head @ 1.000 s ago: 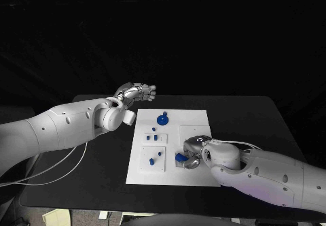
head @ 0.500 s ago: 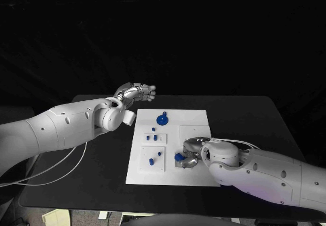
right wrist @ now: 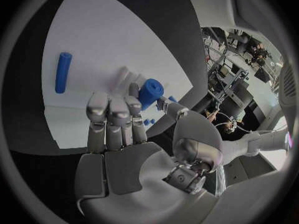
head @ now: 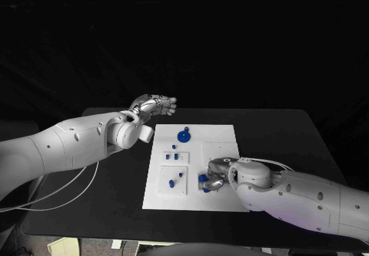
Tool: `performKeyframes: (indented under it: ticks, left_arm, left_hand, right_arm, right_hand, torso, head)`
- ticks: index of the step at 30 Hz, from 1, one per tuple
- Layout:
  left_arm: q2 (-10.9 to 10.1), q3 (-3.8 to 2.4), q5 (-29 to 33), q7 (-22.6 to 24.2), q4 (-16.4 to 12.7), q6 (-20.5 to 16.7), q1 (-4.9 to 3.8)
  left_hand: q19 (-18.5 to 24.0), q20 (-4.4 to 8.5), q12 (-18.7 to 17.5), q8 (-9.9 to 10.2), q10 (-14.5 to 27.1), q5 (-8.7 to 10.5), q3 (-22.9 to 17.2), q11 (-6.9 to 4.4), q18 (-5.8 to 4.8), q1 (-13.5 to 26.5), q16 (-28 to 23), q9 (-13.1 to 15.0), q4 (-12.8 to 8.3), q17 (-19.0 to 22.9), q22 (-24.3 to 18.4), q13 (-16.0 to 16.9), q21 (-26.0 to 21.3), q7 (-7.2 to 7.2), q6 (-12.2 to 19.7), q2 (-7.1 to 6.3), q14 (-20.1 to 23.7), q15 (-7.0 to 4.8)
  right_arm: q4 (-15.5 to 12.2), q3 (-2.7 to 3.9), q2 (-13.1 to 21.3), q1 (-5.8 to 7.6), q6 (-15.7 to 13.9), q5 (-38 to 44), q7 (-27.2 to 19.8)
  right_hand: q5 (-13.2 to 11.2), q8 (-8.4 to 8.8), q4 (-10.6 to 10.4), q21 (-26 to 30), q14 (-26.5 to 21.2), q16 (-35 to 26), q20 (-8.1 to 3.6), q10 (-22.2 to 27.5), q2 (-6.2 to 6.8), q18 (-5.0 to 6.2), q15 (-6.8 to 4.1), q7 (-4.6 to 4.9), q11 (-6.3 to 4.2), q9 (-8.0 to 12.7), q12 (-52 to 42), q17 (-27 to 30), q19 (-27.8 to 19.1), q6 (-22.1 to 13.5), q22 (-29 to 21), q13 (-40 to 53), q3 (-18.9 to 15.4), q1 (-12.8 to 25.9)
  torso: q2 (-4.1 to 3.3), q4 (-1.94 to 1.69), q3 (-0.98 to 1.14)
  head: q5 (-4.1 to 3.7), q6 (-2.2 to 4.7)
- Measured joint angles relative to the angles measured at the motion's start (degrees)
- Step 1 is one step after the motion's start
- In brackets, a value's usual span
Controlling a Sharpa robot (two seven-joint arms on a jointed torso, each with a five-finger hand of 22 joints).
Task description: Assemble the parts on the task board
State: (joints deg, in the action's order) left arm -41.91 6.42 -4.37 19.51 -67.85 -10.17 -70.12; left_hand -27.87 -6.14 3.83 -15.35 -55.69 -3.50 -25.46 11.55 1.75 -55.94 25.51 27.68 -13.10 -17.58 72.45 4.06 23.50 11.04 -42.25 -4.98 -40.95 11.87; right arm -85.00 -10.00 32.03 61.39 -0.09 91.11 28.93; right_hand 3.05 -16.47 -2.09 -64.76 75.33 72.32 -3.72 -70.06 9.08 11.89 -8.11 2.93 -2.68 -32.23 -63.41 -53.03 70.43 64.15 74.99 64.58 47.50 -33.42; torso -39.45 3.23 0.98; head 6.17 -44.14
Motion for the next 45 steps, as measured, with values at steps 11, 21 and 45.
performKeyframes:
  ticks: [11, 21, 45]
  left_arm:
    - [0.0, 0.0, 0.0, -0.1, 0.0, 0.0, -0.01]
    - [-0.1, 0.0, 0.0, -0.1, 0.0, 0.0, -0.01]
    - [-0.4, 0.01, 0.0, -0.2, -0.1, 0.0, -0.01]
  left_hand:
    - [0.0, 0.0, 0.0, 0.0, 0.0, 0.0, 0.0, 0.0, 0.0, 0.0, 0.0, 0.0, 0.0, -0.1, 0.1, 0.0, -0.2, 0.0, 0.0, 0.0, 0.0, 0.0]
    - [0.0, 0.0, 0.0, 0.0, 0.0, 0.0, 0.0, 0.0, 0.0, 0.0, 0.0, 0.0, 0.0, 0.0, 0.0, 0.0, -0.2, 0.0, 0.0, 0.0, 0.0, 0.0]
    - [0.0, 0.0, 0.0, 0.0, 0.0, 0.0, -0.2, 0.0, 0.0, 0.0, 0.0, 0.0, 0.2, -0.1, 0.1, 0.0, -0.2, 0.0, 0.0, 0.0, 0.0, 0.0]
  right_arm:
    - [-0.2, -0.03, 0.0, -0.07, -0.5, -1.3, 0.0]
    - [-0.8, 0.0, 1.0, -0.09, -1.2, -1.1, 0.0]
    - [-5.1, 1.45, 6.4, -0.06, -2.7, -0.7, -2.9]
  right_hand:
    - [-0.2, -0.14, -2.7, 0.0, -0.1, 0.0, -0.3, -0.2, 2.14, 0.05, -0.13, 0.13, -0.19, 0.0, 0.2, 0.0, 0.2, 0.4, 0.0, 0.2, -0.3, 2.1]
    - [-0.2, -0.14, -4.5, 0.0, -0.2, 0.0, -0.58, -0.2, 3.91, 0.08, -0.2, 0.32, -0.19, 0.0, 0.2, 0.0, 0.5, 0.2, 0.0, 0.4, -0.4, 2.5]
    - [-0.2, -0.14, -1.6, 0.0, -0.6, 0.2, -1.62, -0.2, 4.08, 0.06, -0.53, 0.34, -0.18, -0.5, 1.0, 0.0, -0.6, -0.7, 0.0, 1.1, -13.5, -0.8]
  torso:
    - [0.0, 0.01, 0.04]
    - [0.0, 0.01, 0.07]
    - [0.02, 0.04, 0.07]
  head:
    - [0.0, 0.07]
    - [-0.03, 0.14]
    - [0.38, 0.24]
